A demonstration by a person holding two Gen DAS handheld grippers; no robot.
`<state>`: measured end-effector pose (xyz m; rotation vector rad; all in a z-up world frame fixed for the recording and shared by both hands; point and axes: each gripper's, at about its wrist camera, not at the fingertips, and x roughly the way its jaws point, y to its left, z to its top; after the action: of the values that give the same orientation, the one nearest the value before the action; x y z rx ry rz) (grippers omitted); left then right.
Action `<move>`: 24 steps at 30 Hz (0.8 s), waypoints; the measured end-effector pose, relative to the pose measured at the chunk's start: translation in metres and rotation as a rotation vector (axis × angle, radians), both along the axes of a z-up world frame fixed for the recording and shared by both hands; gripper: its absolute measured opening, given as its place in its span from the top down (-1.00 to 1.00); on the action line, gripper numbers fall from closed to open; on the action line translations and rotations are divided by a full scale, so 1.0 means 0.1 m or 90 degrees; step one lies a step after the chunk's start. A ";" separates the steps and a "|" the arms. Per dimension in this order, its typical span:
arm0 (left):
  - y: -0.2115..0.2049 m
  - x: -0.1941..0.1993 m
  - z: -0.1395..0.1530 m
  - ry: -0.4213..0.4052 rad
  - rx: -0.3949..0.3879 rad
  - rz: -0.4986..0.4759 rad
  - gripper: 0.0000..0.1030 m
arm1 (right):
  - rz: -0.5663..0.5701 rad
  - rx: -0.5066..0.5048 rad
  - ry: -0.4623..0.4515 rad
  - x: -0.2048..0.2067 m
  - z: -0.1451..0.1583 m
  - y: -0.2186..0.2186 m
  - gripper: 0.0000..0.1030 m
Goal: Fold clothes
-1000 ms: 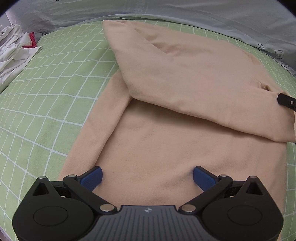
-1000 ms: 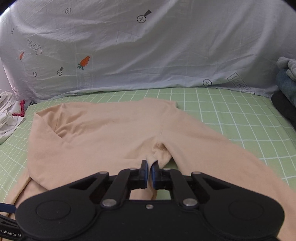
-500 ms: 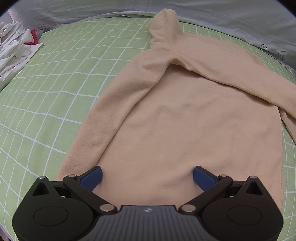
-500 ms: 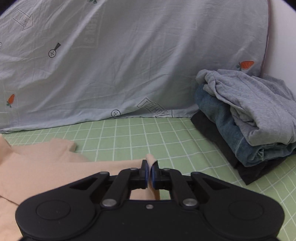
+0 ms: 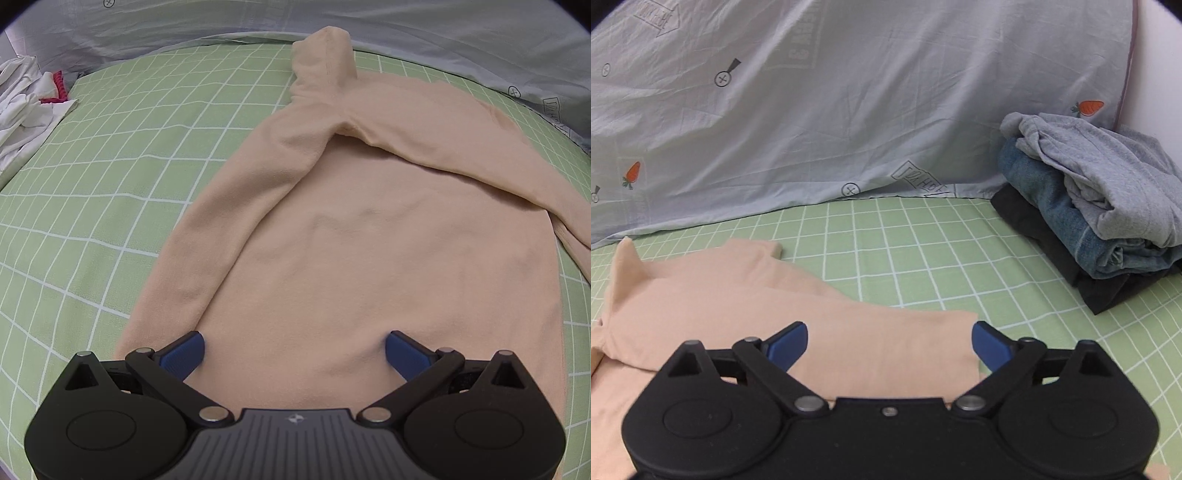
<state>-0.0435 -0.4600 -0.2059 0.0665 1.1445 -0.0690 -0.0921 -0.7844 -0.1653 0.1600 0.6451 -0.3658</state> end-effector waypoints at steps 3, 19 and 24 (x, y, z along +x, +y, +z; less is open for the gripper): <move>0.20 -0.06 0.12 -0.023 -0.012 -0.018 -1.00 | 0.016 -0.007 -0.007 -0.08 0.07 0.26 -0.99; 1.86 -0.40 0.84 -0.101 -0.037 -0.095 -1.00 | 0.062 0.145 0.049 -0.48 -0.01 2.63 -0.74; 2.28 -0.40 0.92 -0.117 -0.032 -0.146 -1.00 | 0.047 0.246 0.066 -0.57 -0.15 3.30 -0.12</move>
<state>-0.0839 -0.2325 -0.1137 0.1566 0.9473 -0.2889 -0.1495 -0.4543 -0.1803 0.4867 0.8188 -0.1756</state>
